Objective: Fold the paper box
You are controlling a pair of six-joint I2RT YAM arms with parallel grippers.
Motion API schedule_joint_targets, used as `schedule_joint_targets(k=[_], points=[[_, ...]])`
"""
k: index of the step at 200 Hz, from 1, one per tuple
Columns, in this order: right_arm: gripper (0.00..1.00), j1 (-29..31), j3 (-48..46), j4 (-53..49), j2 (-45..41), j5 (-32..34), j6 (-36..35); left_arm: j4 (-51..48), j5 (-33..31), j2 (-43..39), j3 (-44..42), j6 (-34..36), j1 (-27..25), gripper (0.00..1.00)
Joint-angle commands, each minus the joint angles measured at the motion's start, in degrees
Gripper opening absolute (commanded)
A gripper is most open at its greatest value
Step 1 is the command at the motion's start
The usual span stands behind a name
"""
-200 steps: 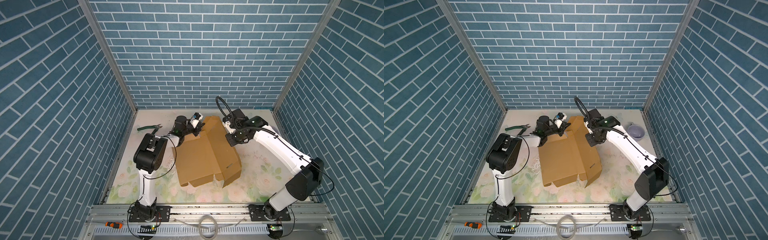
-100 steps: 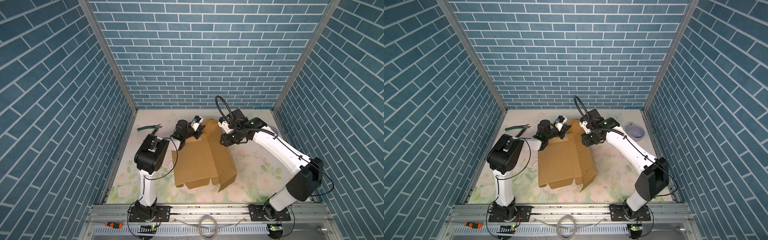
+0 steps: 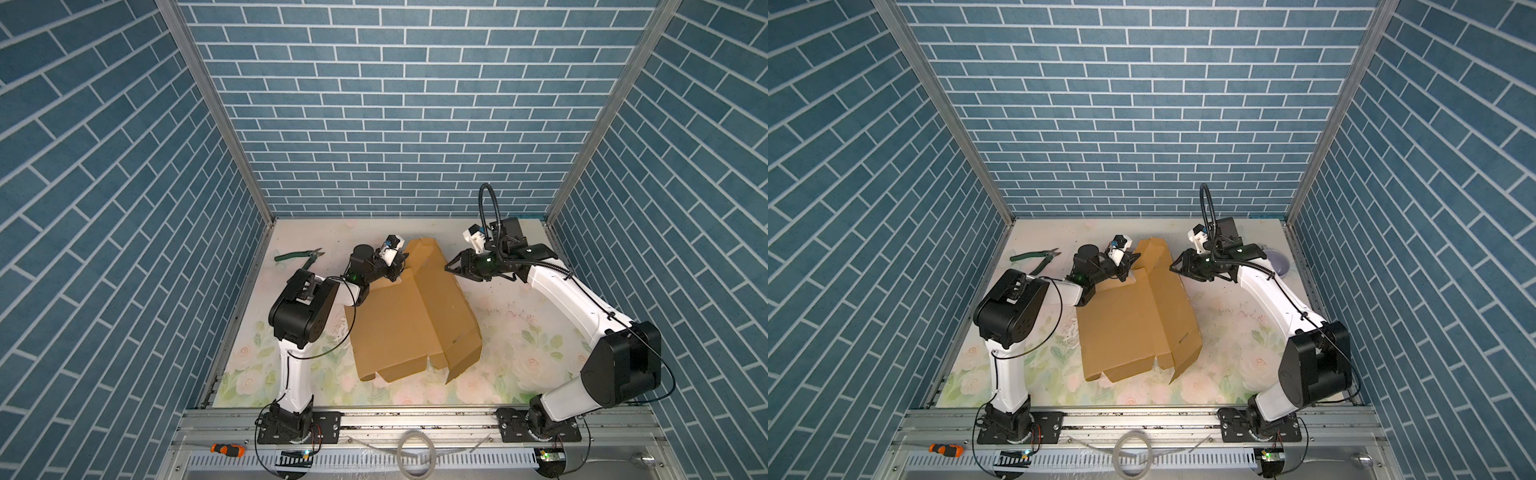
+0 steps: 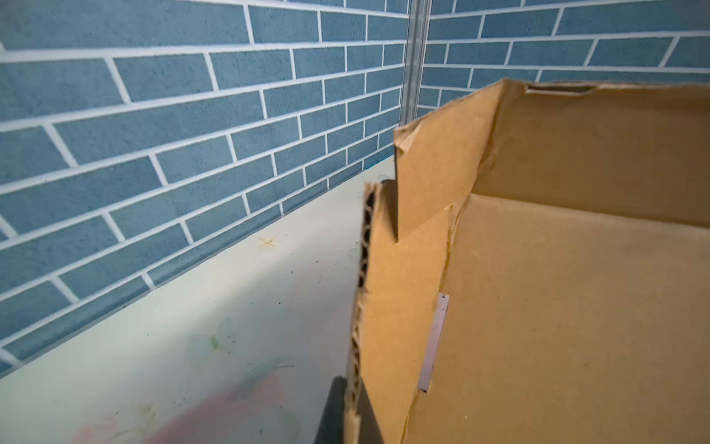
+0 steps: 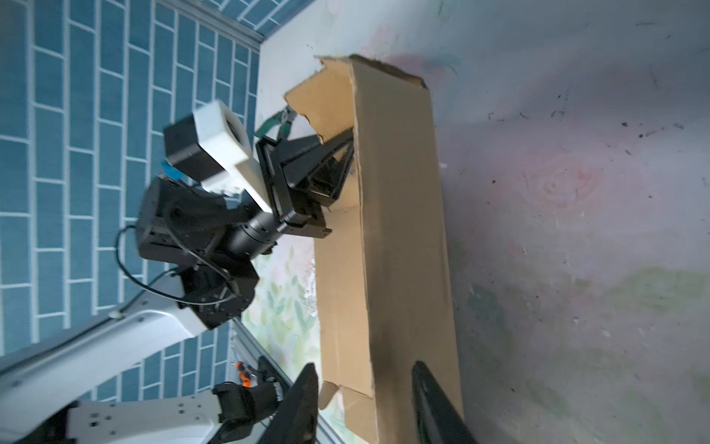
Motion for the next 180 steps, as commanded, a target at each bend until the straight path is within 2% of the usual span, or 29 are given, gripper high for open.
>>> schedule_joint_targets(k=[1, 41, 78, 111, 143, 180], points=[[0.37, -1.03, -2.59, 7.55, -1.09, -6.44, 8.46, 2.15, -0.38, -1.12, -0.77, -0.99, -0.31, 0.0], [0.21, -1.11, -6.11, 10.44, -0.07, -3.68, 12.68, 3.2, -1.18, -0.88, -1.38, -1.25, -0.66, 0.0], [0.15, -0.68, -6.38, 10.01, 1.15, -1.94, 12.91, 3.86, -1.59, -0.75, -1.66, -1.44, -1.1, 0.0], [0.16, 0.78, -3.47, 3.92, 2.61, 1.57, 8.67, 3.78, -1.71, -0.53, -1.47, -1.52, -1.23, 0.0], [0.2, 3.57, 0.43, -3.72, 4.59, 8.9, 3.34, 3.86, -1.88, -0.45, -1.3, -1.65, -1.61, 0.0], [0.34, 6.44, 3.82, -8.41, 5.66, 15.1, -0.25, 4.39, -2.85, -0.63, -1.86, -2.21, -2.02, 0.0]])
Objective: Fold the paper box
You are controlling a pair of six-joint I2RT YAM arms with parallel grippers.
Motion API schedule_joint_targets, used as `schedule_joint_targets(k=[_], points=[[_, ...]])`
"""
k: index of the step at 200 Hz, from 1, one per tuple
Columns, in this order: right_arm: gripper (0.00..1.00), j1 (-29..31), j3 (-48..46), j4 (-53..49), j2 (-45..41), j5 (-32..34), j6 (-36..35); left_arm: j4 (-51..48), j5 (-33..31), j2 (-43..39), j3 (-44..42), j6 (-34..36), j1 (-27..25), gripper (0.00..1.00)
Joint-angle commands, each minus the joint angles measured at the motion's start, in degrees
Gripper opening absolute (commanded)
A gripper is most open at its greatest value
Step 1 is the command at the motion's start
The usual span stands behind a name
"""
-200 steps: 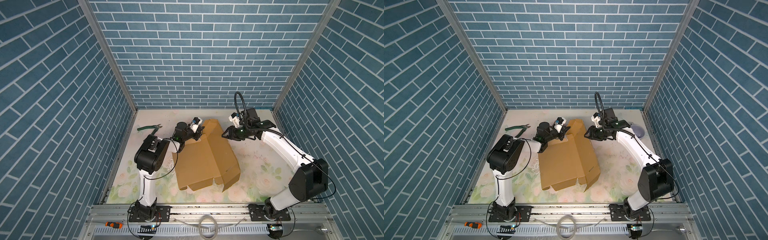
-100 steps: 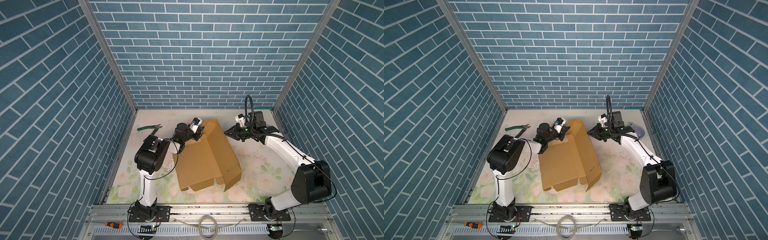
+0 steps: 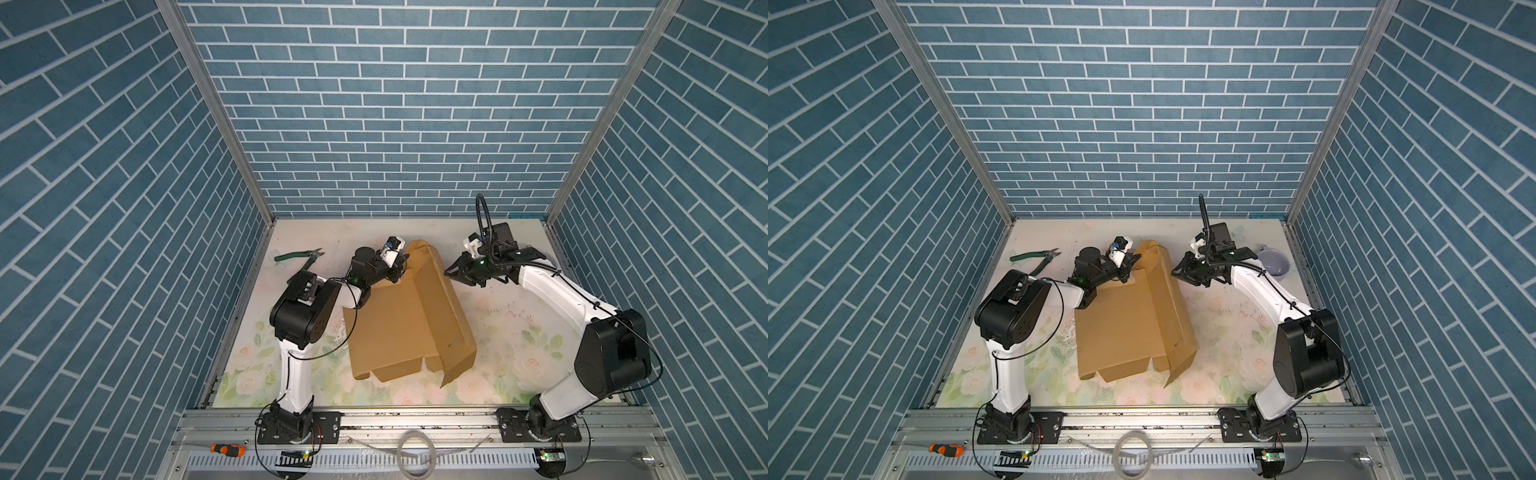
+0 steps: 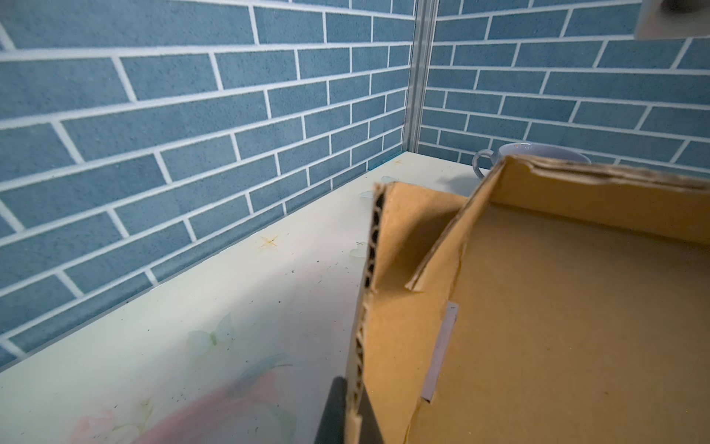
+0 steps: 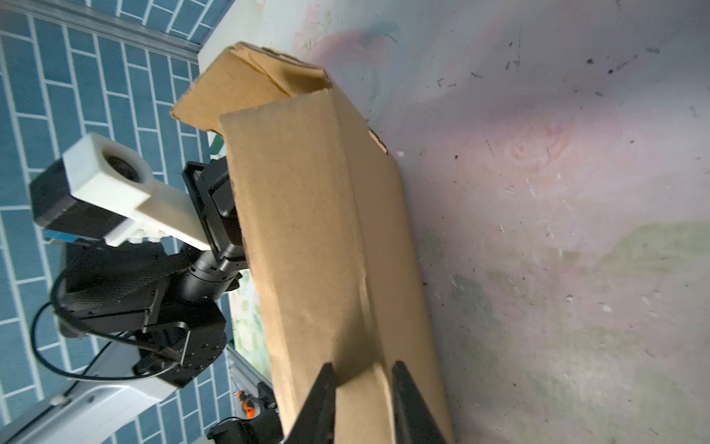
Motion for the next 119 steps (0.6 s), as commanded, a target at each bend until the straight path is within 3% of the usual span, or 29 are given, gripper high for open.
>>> schedule_joint_targets(k=[1, 119], points=[[0.35, 1.89, 3.32, -6.29, 1.0, 6.07, -4.55, 2.73, -0.47, -0.68, -0.66, -1.32, -0.79, 0.0], [0.54, 4.82, 10.88, -10.42, 7.34, 7.57, -8.4, 6.57, -4.65, -0.94, -2.98, -2.62, -3.03, 0.0]])
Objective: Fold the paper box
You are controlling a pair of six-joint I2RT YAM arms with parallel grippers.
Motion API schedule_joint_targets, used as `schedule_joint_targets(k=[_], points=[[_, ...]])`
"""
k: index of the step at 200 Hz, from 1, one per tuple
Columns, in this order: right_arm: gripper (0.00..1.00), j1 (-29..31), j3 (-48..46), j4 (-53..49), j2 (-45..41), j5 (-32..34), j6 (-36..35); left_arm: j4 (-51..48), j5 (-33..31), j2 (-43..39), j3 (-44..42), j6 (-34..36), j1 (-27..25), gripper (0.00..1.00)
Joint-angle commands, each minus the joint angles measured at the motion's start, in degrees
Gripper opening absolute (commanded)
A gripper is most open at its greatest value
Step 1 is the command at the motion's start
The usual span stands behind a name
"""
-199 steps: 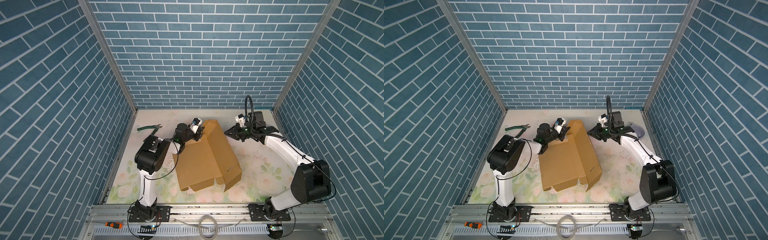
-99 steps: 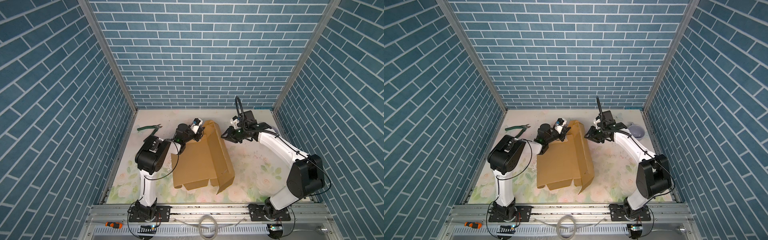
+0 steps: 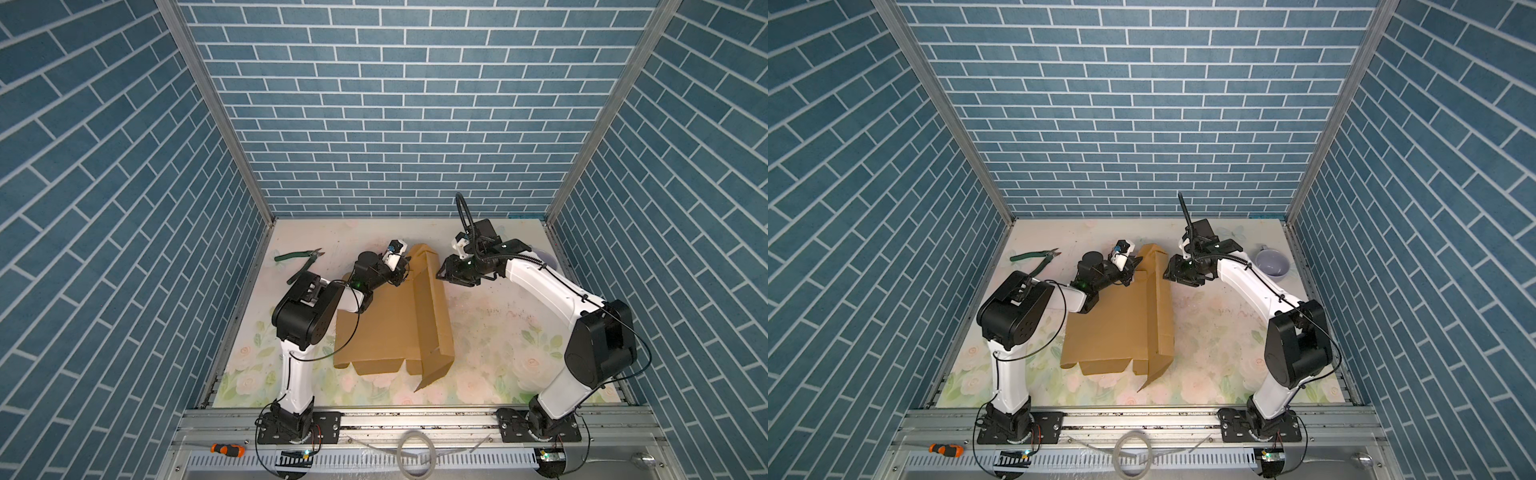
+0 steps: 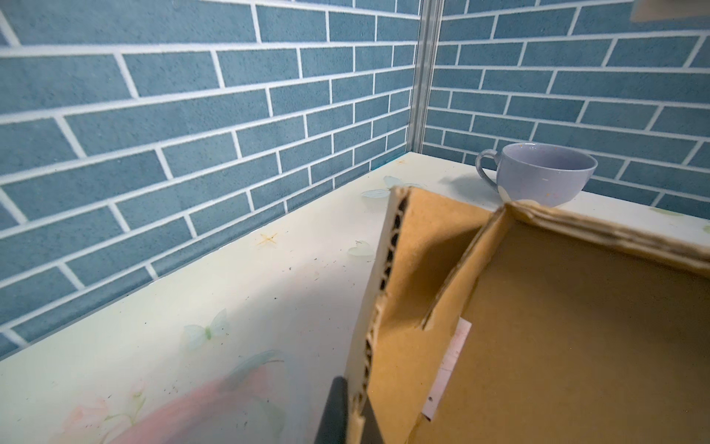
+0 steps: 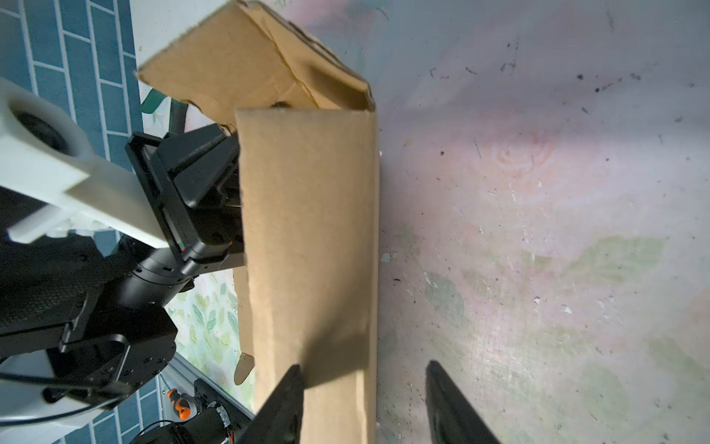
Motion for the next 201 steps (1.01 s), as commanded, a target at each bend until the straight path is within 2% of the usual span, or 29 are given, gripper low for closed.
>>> schedule_joint_targets(k=[1, 44, 73, 98, 141, 201], points=[[0.54, 0.79, 3.51, -2.86, 2.65, 0.84, -2.27, 3.53, -1.17, -0.89, -0.92, -1.74, -1.22, 0.0], [0.54, 2.39, 4.98, -4.58, 4.58, 7.05, -3.94, 2.42, -1.19, -1.06, -0.62, -1.57, -1.55, 0.0], [0.53, 2.86, 6.59, -5.61, 5.46, 8.2, -4.67, 0.99, -1.33, -1.79, -0.69, -2.22, -2.16, 0.0], [0.52, 2.9, 7.47, -6.21, 5.99, 8.22, -5.1, 2.99, -5.99, -2.8, -2.02, -3.26, -3.95, 0.0], [0.53, 3.93, 11.16, -10.87, 5.99, 9.99, -7.8, 9.15, -19.96, -2.63, -4.58, -2.88, -5.93, 0.0], [0.6, 6.18, 9.14, -7.42, 7.04, 9.24, -4.3, 16.43, -23.04, -1.28, -7.85, -6.02, -5.93, 0.0]])
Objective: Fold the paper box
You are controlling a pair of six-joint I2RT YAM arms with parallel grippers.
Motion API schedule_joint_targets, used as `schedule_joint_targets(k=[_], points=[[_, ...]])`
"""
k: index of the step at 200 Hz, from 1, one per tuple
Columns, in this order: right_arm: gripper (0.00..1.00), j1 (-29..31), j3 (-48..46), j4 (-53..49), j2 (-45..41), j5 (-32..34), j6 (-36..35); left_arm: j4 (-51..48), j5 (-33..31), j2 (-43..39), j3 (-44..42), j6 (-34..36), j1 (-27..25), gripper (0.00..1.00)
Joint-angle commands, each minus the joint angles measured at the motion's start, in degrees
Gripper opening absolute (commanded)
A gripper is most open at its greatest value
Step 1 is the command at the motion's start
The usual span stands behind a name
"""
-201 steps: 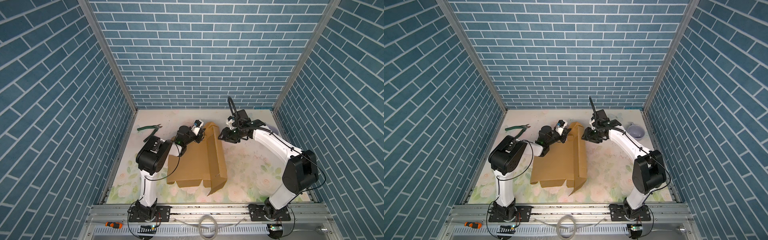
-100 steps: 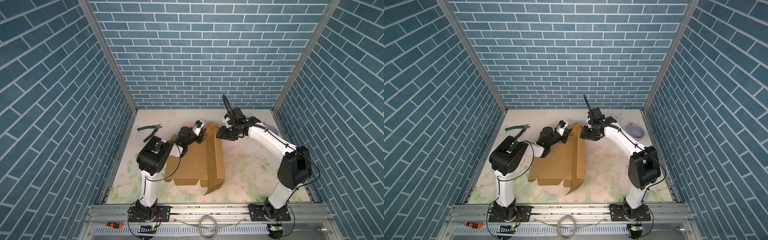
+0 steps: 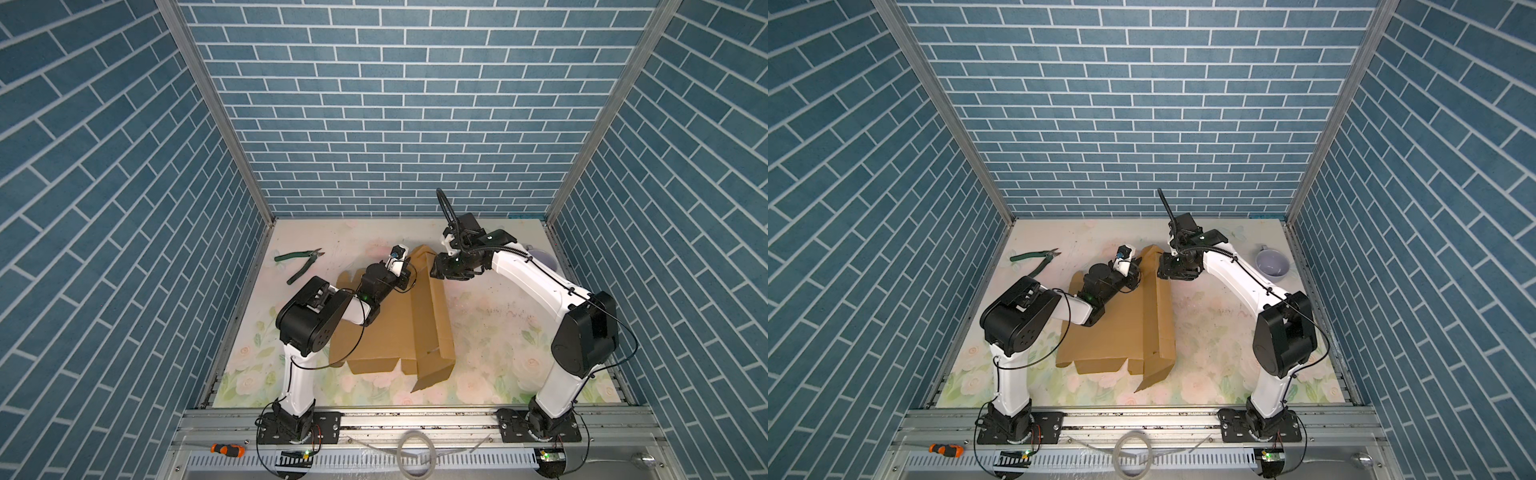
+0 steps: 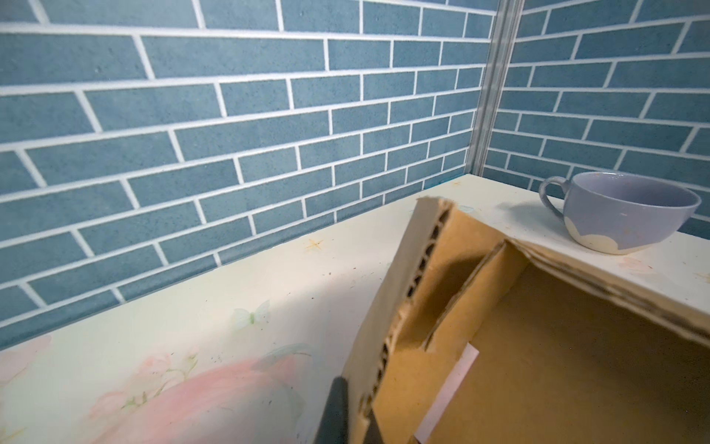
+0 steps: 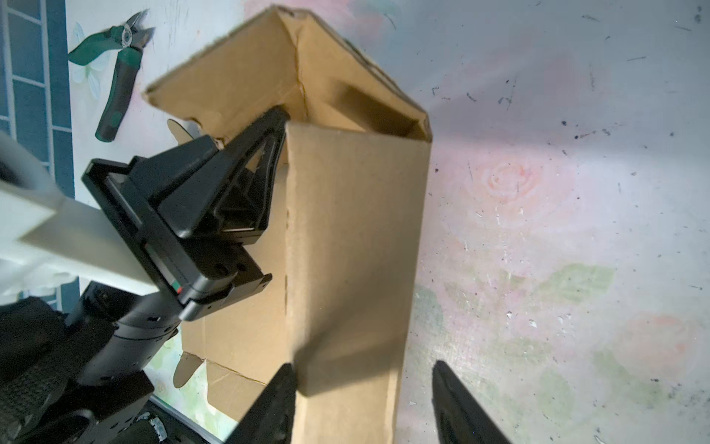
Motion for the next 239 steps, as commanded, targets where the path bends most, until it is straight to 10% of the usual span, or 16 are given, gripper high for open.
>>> schedule_joint_targets(k=[1, 72, 155, 239], points=[[0.61, 0.75, 0.07, 0.03, 2.02, -0.01, 1.2, 6.89, -3.29, 0.05, -1.37, -2.72, -0.11, 0.0], [0.49, 2.6, 5.35, -3.5, 6.3, 4.42, -2.48, 10.55, -4.96, 0.01, -4.43, -3.7, -0.11, 0.0], [0.57, 7.65, 14.43, -16.12, 6.63, 30.54, -17.81, 5.14, -7.67, 0.01, -1.91, -3.43, -0.11, 0.0], [0.48, 14.04, 15.26, -15.5, 6.72, 42.82, -27.06, 1.19, -6.98, -0.17, -0.5, -3.48, -0.12, 0.0]])
